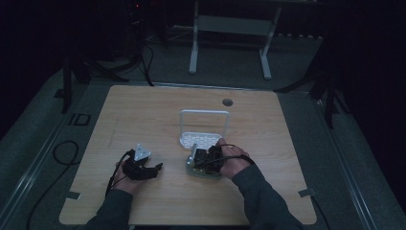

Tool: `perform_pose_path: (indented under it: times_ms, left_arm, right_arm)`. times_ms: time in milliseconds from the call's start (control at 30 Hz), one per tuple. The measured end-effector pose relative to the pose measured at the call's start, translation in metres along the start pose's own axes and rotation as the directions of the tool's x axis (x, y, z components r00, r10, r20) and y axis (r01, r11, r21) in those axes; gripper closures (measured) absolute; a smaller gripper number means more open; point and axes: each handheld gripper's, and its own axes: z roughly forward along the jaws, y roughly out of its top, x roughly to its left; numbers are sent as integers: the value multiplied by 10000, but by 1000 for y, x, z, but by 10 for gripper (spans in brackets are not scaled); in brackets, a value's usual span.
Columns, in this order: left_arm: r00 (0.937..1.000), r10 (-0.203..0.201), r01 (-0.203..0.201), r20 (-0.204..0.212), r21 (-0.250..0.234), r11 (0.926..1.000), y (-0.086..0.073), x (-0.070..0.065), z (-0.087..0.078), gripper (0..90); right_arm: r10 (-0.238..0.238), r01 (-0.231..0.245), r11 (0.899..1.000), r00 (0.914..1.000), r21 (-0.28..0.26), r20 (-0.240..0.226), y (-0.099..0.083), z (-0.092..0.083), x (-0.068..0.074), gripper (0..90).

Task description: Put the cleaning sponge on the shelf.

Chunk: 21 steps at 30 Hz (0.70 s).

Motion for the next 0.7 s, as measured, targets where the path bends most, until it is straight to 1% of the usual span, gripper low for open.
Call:
perform_pose_path:
  times_ms: [300,500,700]
  left_arm:
    - [10000,-9,9,-4,-10,10000,0,0,0,323]
    - [10000,-7,7,0,-8,10000,0,0,0,323]
    - [10000,-8,8,1,-7,10000,0,0,0,323]
  right_arm:
    - [44,-43,10000,9999,-46,137,-2,-2,-6,716]
    - [203,-199,9997,9996,-168,192,-3,-3,-10,716]
    - [191,-187,9997,9995,-182,254,-4,-3,-12,716]
